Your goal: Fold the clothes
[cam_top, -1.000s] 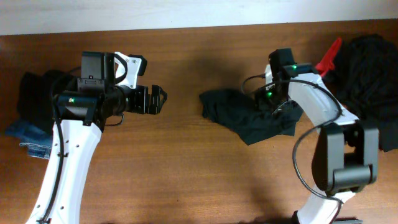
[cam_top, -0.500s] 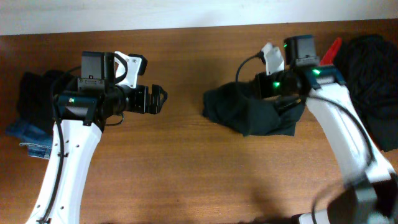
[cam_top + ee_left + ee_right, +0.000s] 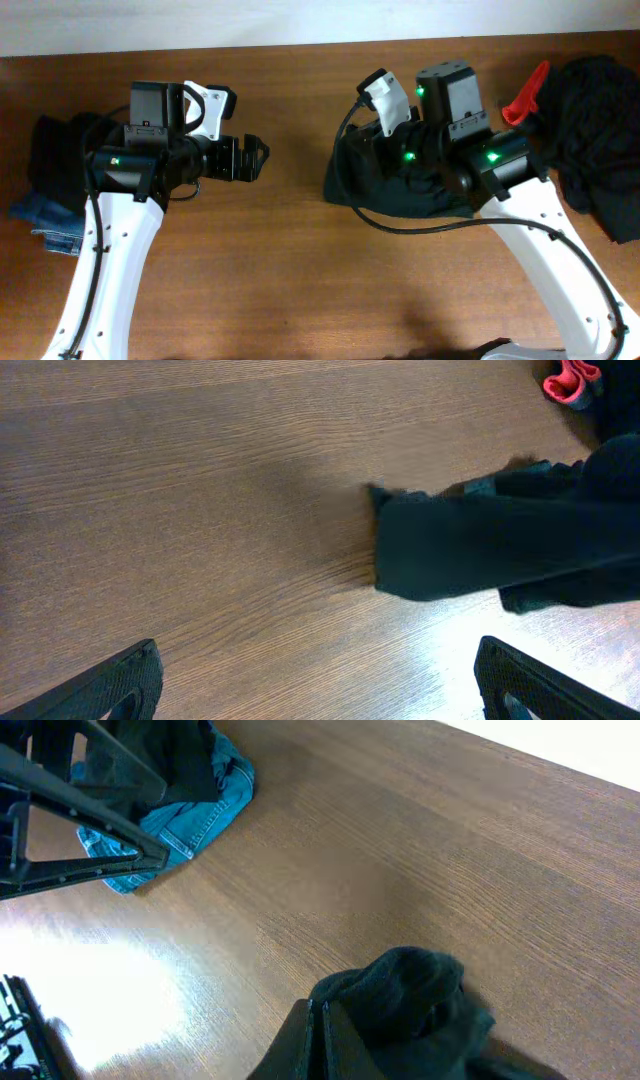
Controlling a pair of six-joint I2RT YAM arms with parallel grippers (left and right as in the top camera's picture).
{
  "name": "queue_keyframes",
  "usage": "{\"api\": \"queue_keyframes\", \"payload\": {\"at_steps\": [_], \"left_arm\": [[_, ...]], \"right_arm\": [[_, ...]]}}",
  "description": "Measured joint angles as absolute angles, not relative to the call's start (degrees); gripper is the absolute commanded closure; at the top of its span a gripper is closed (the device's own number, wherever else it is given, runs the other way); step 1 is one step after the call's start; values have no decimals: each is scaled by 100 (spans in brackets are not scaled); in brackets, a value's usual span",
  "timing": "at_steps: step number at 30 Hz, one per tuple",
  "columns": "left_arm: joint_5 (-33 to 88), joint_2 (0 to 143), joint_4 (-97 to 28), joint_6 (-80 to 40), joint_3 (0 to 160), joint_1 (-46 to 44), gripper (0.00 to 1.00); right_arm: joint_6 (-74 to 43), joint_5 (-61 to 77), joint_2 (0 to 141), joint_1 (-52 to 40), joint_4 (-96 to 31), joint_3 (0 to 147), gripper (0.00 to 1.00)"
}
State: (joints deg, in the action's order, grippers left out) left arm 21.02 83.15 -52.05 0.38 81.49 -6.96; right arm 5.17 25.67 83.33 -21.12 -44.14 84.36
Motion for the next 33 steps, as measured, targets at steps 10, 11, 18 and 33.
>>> {"api": "queue_keyframes", "payload": {"at_steps": [10, 11, 18, 33], "left_arm": [[2034, 8315, -5273, 40, 8149, -696, 1], [2021, 8315, -5275, 40, 8149, -696, 0], [1881, 8315, -5264, 43, 8149, -696, 1], [1844, 8315, -5157, 43, 8149, -696, 1]], "right_arm": [[637, 2399, 8324, -3022, -4565, 8438, 96], [639, 2255, 8309, -3151, -4576, 8436, 96], [489, 283, 7725, -3273, -4648, 8436, 96], [-305, -2928, 6755, -753, -4582, 8663, 96]]}}
